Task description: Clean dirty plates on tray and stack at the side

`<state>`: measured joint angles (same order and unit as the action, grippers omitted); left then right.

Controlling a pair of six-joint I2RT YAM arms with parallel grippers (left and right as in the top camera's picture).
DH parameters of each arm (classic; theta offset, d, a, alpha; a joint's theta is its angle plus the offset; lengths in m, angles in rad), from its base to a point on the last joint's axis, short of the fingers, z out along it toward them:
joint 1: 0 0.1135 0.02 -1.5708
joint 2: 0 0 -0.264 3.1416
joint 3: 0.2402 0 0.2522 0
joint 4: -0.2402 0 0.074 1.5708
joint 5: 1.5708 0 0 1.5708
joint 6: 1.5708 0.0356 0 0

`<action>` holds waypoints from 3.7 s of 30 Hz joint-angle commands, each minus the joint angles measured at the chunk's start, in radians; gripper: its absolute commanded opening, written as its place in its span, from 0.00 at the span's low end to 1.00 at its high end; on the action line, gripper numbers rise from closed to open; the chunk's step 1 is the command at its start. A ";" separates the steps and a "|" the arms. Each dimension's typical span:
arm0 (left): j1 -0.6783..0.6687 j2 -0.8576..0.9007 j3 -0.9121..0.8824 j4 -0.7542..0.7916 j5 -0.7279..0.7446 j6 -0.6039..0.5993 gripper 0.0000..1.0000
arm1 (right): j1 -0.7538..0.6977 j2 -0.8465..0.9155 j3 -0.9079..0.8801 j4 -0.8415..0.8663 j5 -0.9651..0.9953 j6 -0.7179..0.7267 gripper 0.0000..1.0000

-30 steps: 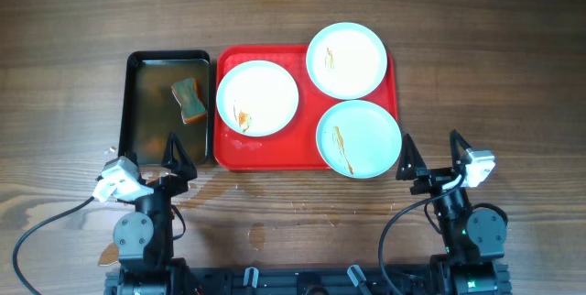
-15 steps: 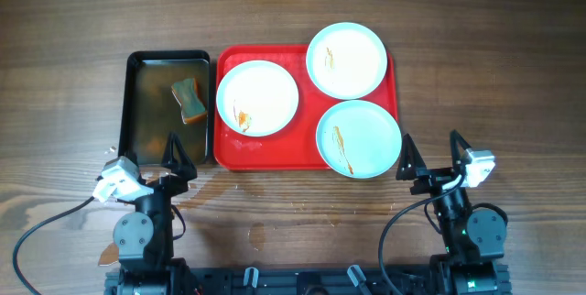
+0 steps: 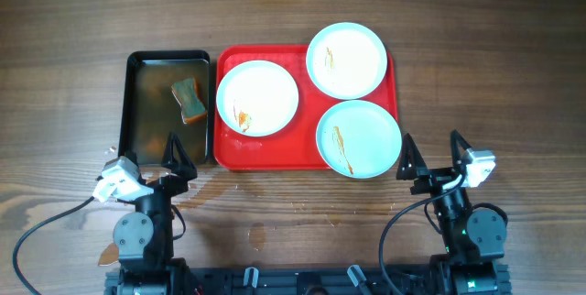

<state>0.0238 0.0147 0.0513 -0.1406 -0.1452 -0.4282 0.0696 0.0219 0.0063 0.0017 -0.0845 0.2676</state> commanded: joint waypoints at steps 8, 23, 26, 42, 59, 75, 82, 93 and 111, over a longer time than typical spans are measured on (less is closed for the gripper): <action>0.007 0.042 0.068 -0.012 0.145 0.005 1.00 | 0.005 0.000 0.049 0.039 -0.153 0.046 1.00; 0.006 0.904 0.956 -0.547 0.235 0.085 1.00 | 0.005 0.798 0.726 -0.128 -0.406 -0.089 1.00; 0.006 1.104 1.189 -0.775 0.238 0.085 1.00 | 0.005 0.996 0.928 -0.300 -0.423 -0.124 1.00; 0.018 1.717 1.676 -1.127 0.256 0.106 0.98 | 0.117 1.711 1.497 -0.467 -0.606 0.011 0.95; 0.032 1.849 1.667 -1.063 0.079 -0.088 0.56 | 0.436 2.081 1.490 -0.581 -0.142 0.204 0.58; 0.031 1.884 1.667 -1.068 0.092 -0.090 0.35 | 0.460 2.163 1.490 -0.533 -0.133 0.338 0.14; 0.029 1.904 1.667 -1.043 0.140 -0.084 0.37 | 0.460 2.164 1.490 -0.549 -0.133 0.338 0.05; -0.010 2.195 1.667 -0.950 0.165 -0.076 0.37 | 0.460 2.164 1.490 -0.553 -0.132 0.339 0.04; -0.010 2.206 1.540 -0.881 0.223 0.031 0.04 | 0.460 2.164 1.490 -0.545 -0.133 0.335 0.04</action>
<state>0.0158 2.2005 1.6238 -1.0351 0.0559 -0.4011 0.5220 2.1567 1.4895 -0.5419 -0.2241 0.5983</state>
